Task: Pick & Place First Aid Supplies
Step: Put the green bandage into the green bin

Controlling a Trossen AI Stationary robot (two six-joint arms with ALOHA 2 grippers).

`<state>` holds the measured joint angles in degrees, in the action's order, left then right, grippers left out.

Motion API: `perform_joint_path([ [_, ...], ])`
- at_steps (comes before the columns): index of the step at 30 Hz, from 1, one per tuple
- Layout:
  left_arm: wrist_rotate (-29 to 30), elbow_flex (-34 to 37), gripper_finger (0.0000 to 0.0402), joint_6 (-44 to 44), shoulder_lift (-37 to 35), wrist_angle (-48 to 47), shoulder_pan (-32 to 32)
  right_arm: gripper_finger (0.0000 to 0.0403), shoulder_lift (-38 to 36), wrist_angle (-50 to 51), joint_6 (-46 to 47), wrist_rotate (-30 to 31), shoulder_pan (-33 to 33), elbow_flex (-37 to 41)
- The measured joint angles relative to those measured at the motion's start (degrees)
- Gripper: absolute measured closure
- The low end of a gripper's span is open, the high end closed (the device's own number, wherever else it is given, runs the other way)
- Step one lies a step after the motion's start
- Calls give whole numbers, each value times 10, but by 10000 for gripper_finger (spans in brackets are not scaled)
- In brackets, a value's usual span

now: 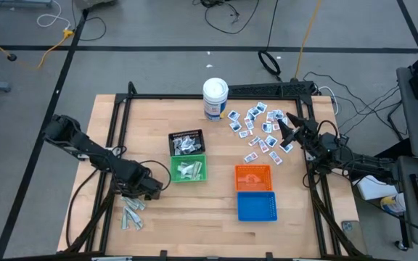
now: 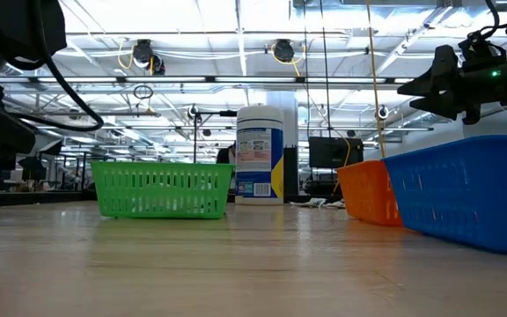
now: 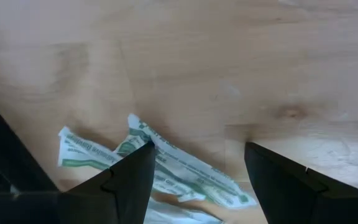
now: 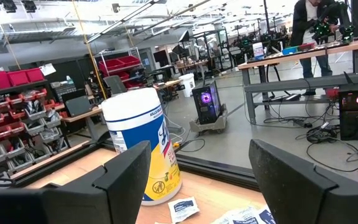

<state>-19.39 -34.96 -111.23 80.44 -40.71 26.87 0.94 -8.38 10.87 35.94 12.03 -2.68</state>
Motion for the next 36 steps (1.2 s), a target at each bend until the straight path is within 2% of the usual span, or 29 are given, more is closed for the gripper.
perform_joint_path([
  [4,9,1,154,13,0,17,0,135,0,0,0,0,0,0],
  [7,12,1,184,21,0,17,0,136,0,0,0,0,0,0],
  [17,23,1,380,78,0,31,-13,135,0,0,0,0,0,0],
  [18,29,1,390,86,0,41,-15,135,0,0,0,0,0,0],
  [24,46,-2,398,101,0,63,-25,135,0,0,0,0,0,0],
  [29,49,-21,400,109,-23,11,-34,135,0,0,0,0,0,0],
  [36,59,-65,400,133,-82,-108,-51,136,0,0,0,0,0,0],
])
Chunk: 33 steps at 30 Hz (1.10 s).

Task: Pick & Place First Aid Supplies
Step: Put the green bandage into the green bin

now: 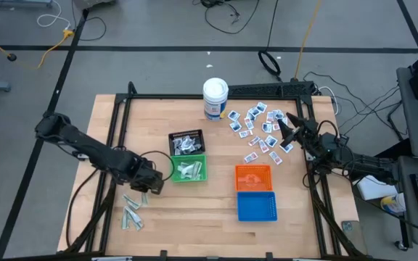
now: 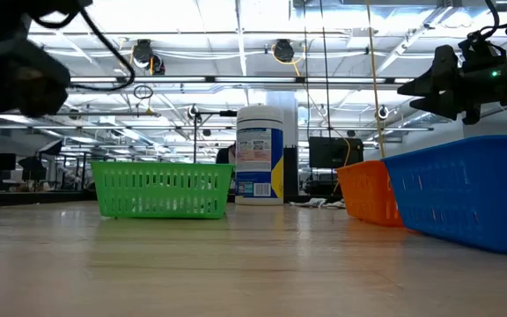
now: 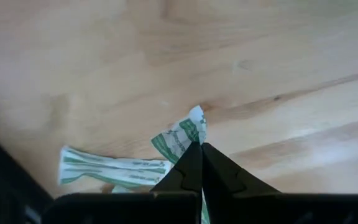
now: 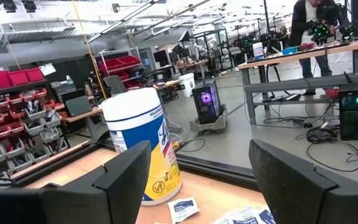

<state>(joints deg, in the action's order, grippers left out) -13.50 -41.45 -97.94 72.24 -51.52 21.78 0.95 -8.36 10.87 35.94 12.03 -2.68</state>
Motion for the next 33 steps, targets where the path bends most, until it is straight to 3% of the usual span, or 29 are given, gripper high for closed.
perform_joint_path([
  [5,16,-26,401,3,-38,-67,-13,136,0,0,0,0,0,0],
  [11,20,-47,401,27,-32,-99,-46,135,0,0,0,0,0,0],
  [23,18,-204,401,216,144,-99,-197,135,0,0,0,0,0,0],
  [33,34,-380,401,427,296,-114,-256,135,0,0,0,0,0,0],
])
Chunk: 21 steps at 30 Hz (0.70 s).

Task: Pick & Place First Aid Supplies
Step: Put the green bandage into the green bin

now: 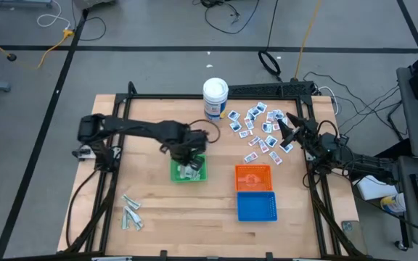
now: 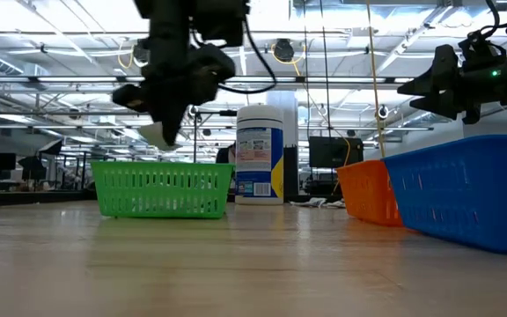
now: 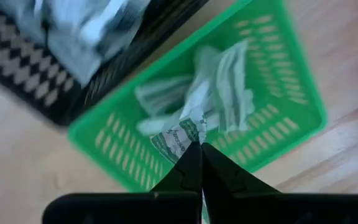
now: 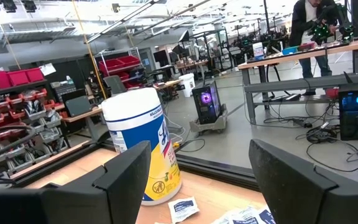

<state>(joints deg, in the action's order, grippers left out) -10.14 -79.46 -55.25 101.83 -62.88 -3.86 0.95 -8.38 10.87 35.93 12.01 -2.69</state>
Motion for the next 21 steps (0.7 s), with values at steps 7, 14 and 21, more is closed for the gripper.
perform_joint_path([
  [7,4,-78,402,238,65,-49,-7,136,0,0,0,0,0,0],
  [14,13,-84,401,399,78,-43,7,135,0,0,0,0,0,0],
  [21,47,-84,378,382,77,-45,8,136,0,0,0,0,0,0],
])
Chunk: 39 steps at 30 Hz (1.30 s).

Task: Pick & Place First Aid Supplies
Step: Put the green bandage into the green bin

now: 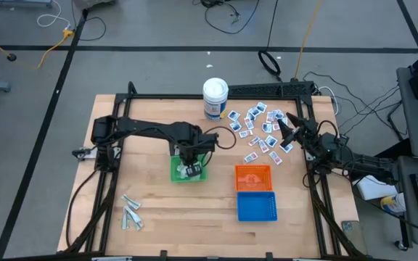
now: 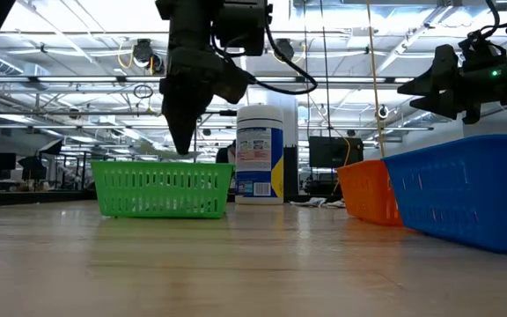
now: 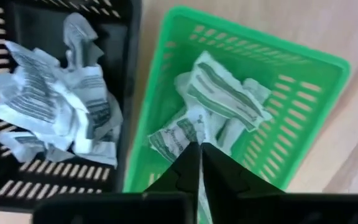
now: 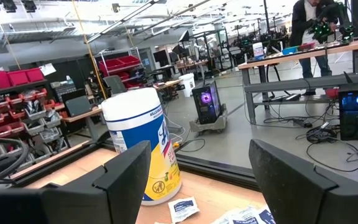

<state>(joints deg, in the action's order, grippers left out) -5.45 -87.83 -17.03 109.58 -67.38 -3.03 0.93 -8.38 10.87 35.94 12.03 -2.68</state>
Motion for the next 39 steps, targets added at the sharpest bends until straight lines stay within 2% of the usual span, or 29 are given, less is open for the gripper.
perform_joint_path([
  [4,14,0,335,2,0,0,1,135,0,0,0,0,0,0],
  [10,14,0,241,-19,0,-1,1,136,0,0,0,0,0,0],
  [16,-51,0,172,-22,-2,-18,3,136,0,0,0,0,0,0],
  [19,-80,1,151,-9,-7,-47,10,135,0,0,0,0,0,0],
  [22,-78,1,136,6,-9,-84,23,135,0,0,0,0,0,0],
  [29,-14,8,105,28,-34,-121,75,135,0,0,0,0,0,0],
  [39,-45,144,60,1,-115,-108,143,136,0,0,0,0,0,0],
])
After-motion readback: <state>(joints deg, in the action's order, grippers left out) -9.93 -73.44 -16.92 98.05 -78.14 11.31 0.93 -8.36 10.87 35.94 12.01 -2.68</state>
